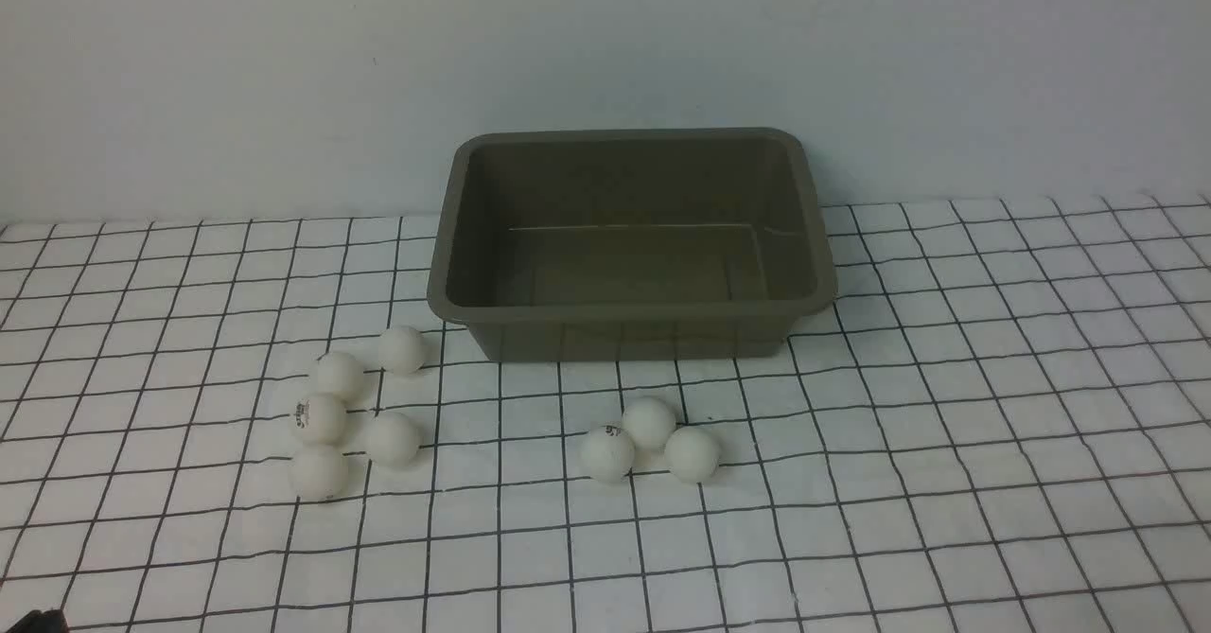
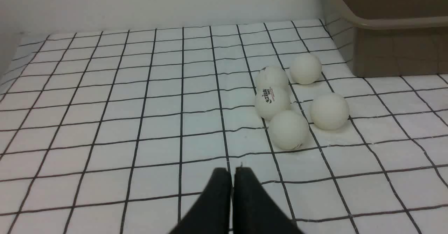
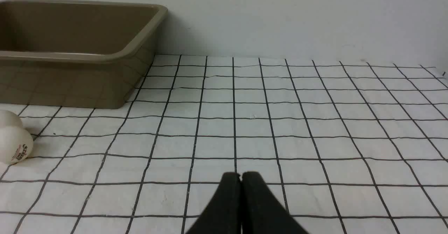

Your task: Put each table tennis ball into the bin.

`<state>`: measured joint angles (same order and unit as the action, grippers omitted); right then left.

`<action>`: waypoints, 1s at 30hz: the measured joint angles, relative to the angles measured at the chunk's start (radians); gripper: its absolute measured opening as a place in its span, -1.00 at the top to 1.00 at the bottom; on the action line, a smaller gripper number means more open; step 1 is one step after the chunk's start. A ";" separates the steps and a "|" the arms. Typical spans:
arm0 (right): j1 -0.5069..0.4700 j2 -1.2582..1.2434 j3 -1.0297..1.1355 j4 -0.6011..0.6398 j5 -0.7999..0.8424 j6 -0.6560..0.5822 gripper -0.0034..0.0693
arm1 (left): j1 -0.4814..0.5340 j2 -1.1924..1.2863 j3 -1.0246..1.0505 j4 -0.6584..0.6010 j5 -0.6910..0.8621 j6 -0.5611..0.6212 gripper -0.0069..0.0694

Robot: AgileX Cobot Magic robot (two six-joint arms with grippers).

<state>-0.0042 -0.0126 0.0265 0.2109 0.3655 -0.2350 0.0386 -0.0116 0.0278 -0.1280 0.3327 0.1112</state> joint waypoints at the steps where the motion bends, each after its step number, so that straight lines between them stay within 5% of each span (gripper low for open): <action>1: 0.000 0.000 0.000 0.000 0.000 0.000 0.95 | 0.000 0.000 0.000 0.000 0.000 0.000 0.83; 30: 0.000 0.000 0.000 -0.011 0.000 0.000 0.95 | 0.000 0.000 0.000 0.000 0.000 0.000 0.83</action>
<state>-0.0042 -0.0126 0.0265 0.2003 0.3655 -0.2350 0.0386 -0.0116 0.0278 -0.1280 0.3327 0.1112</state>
